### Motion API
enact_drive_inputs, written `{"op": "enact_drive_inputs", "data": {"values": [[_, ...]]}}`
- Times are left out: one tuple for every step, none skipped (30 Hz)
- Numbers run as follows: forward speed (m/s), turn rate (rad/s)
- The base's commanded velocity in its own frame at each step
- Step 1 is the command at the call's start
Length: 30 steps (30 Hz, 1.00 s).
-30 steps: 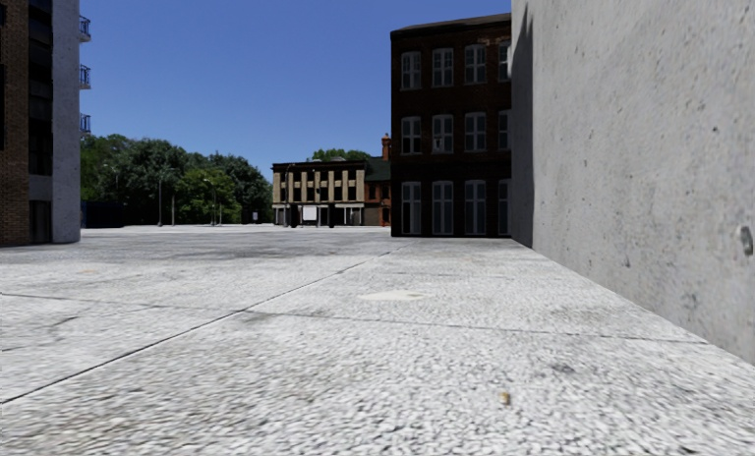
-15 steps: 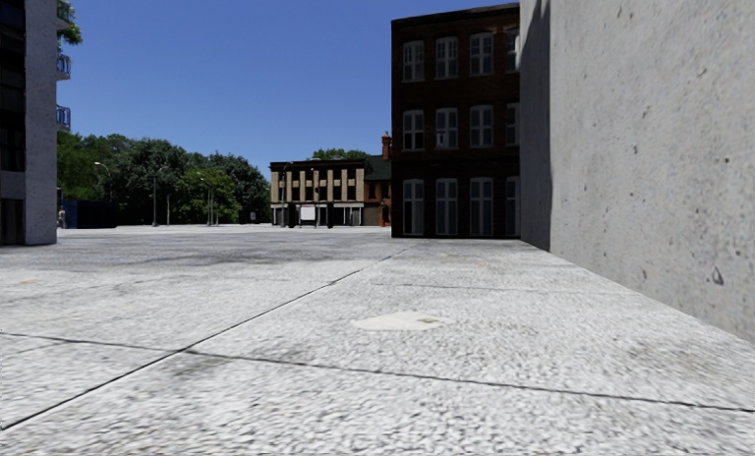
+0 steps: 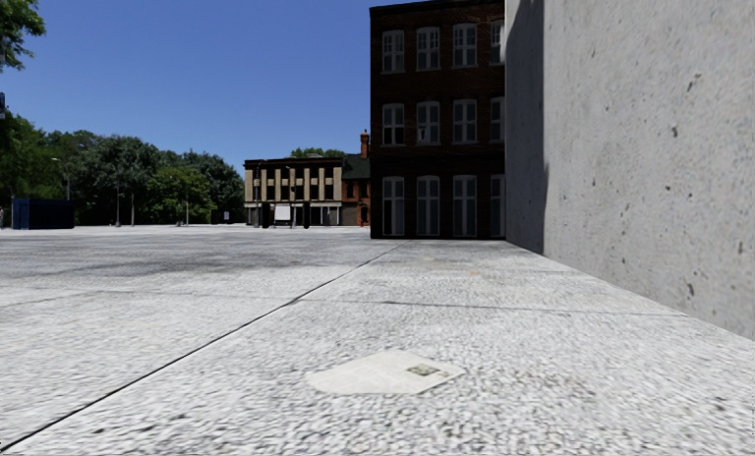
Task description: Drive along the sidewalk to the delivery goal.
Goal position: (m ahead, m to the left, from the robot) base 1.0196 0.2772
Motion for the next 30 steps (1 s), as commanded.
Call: {"op": "enact_drive_inputs", "data": {"values": [[2.0,0.0],[2.0,0.0],[2.0,0.0],[2.0,0.0],[2.0,0.0],[2.0,0.0],[2.0,0.0],[2.0,0.0],[2.0,0.0],[2.0,0.0],[2.0,0.0],[1.9,0.0],[1.66,0.0],[1.27,0.0],[0.42,0.0],[0.0,0.0],[0.0,0.0],[0.0,0.0],[0.0,0.0],[0.0,0.0],[0.0,0.0],[0.0,0.0],[0.0,0.0],[0.0,0.0],[0.0,0.0],[0.0,0.0],[0.0,0.0],[0.0,0.0],[0.0,0.0],[0.0,0.0]]}}
